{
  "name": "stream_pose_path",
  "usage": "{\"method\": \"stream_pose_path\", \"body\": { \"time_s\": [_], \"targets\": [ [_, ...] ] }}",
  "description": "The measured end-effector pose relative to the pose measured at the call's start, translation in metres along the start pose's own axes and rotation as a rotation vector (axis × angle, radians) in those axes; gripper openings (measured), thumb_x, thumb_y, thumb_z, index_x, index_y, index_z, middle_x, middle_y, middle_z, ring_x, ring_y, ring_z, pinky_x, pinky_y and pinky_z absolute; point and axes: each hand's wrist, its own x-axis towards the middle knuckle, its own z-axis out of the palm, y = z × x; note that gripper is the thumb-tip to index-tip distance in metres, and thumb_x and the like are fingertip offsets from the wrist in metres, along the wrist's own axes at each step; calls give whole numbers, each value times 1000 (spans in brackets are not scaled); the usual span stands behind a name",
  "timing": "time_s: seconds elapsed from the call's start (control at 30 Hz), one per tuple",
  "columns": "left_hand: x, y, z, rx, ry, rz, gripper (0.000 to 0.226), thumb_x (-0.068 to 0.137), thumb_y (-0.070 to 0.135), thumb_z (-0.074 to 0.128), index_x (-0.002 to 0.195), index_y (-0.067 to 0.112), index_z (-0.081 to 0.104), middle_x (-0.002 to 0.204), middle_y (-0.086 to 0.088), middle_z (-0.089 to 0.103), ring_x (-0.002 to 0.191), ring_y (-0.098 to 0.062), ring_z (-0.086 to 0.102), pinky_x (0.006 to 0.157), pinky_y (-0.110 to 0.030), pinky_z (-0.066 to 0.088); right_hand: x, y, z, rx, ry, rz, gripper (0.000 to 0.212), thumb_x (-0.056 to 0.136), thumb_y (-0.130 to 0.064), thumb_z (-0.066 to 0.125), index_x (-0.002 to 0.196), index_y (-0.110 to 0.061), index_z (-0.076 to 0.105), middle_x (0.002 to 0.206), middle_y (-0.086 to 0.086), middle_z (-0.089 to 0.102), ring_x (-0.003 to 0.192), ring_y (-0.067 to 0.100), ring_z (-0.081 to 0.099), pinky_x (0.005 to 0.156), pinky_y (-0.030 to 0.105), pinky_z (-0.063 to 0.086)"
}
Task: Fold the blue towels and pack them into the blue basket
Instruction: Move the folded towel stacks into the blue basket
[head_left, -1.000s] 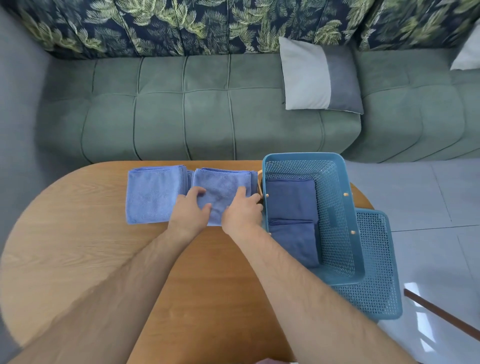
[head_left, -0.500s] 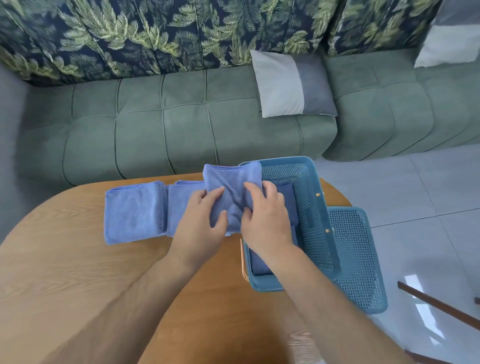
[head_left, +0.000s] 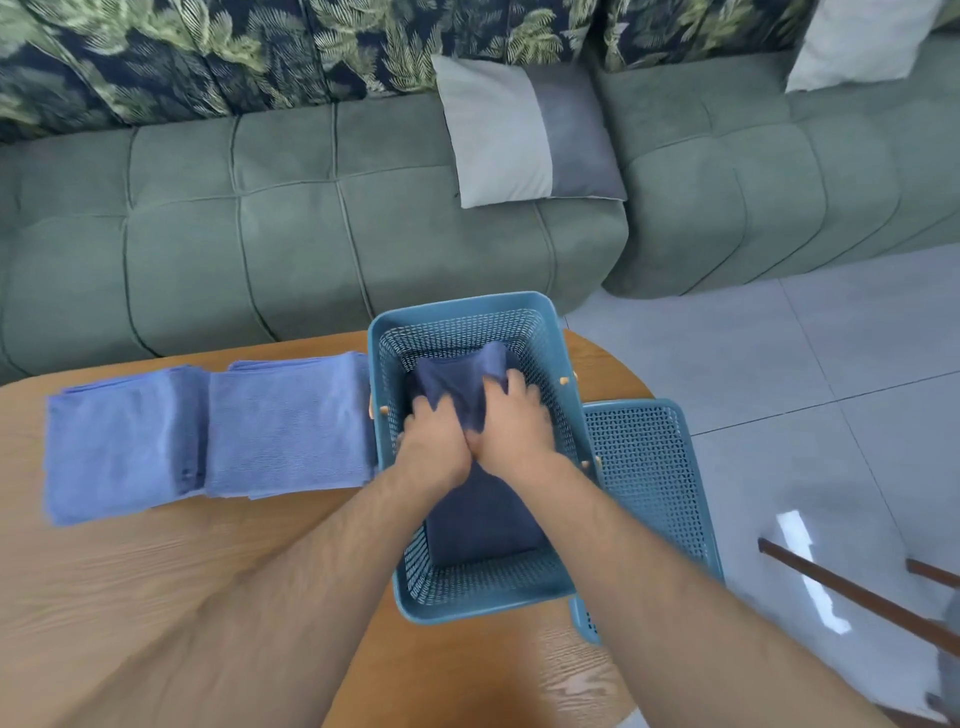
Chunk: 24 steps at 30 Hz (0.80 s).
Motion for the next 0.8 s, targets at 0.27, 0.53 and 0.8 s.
{"method": "stream_pose_path", "body": {
  "time_s": [0.27, 0.53, 0.8],
  "targets": [
    [33, 3, 21, 164, 85, -95, 57, 91, 8, 59, 142, 1, 35, 145, -19, 29, 123, -36, 45, 96, -43, 44, 32, 11, 39, -194, 87, 38, 72, 86, -35, 70, 148, -13, 40, 157, 12, 28, 125, 31, 45, 97, 36, 44],
    [44, -7, 30, 529, 162, 141, 48, 94, 10, 51, 139, 1, 37, 138, -12, 41, 128, -25, 43, 92, -31, 45, 36, 8, 41, -267, -63, -120, 61, 104, -21, 39, 159, -17, 13, 163, 14, 16, 141, 32, 29, 109, 40, 33],
    [24, -12, 4, 363, 239, 343, 56, 89, 13, 60, 139, 3, 39, 135, -10, 45, 125, -26, 44, 106, -34, 41, -5, 2, 1, -185, 114, -149, 66, 95, -16, 52, 156, -19, 26, 157, 9, 33, 129, 31, 46, 95, 41, 44]
  ]
}}
